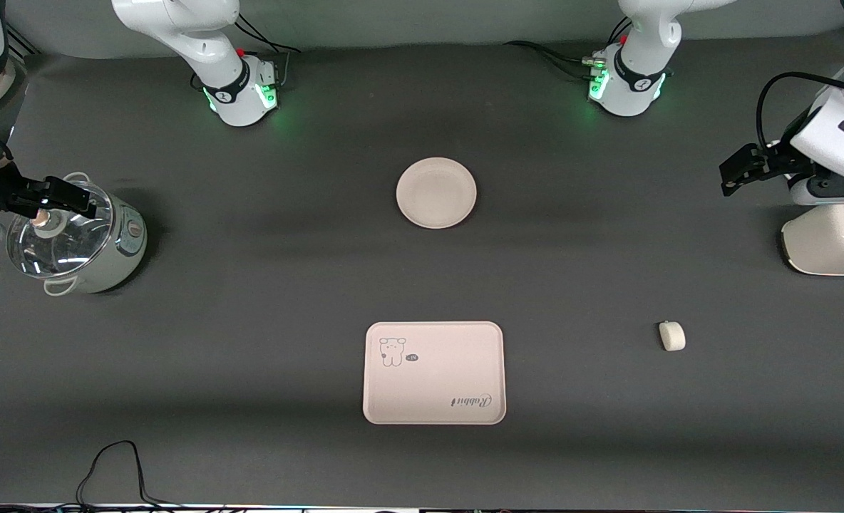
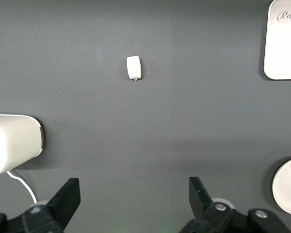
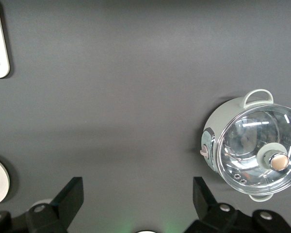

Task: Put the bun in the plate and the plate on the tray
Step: 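Lower the left gripper onto the white bun and close it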

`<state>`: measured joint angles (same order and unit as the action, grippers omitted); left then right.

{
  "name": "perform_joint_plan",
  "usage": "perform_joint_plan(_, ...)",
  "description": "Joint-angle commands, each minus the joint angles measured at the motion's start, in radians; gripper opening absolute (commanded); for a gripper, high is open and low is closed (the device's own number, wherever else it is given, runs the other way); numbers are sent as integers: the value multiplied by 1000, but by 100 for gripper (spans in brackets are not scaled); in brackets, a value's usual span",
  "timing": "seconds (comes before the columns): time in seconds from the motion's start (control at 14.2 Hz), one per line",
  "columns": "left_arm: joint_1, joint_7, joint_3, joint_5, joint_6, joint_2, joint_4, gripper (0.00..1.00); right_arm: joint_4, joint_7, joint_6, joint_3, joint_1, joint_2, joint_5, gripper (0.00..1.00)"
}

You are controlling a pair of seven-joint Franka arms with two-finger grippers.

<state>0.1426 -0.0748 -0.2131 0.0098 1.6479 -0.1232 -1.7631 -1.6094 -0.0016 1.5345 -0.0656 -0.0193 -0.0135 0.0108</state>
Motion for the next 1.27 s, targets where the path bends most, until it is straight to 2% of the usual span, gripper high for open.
perform_joint_plan(0.0, 5, 1, 1, -16, -25, 7, 27, 100, -14, -17, 16, 3, 6, 12, 8, 100)
perform_joint_plan(0.28, 5, -2, 3, -16, -4, 42, 43, 100, -14, -17, 16, 3, 6, 10, 8, 100)
perform_joint_plan(0.49, 5, 3, 3, 2, 15, 208, 112, 100, -14, -17, 16, 3, 6, 10, 8, 100)
perform_joint_plan(0.78, 9, -11, 8, 36, 275, 428, 111, 100, -14, -17, 16, 3, 6, 10, 8, 100)
perform_joint_plan(1.2, 14, -17, 15, 118, 625, 672, 73, 100, -20, -67, 18, 0, 7, 13, 8, 100)
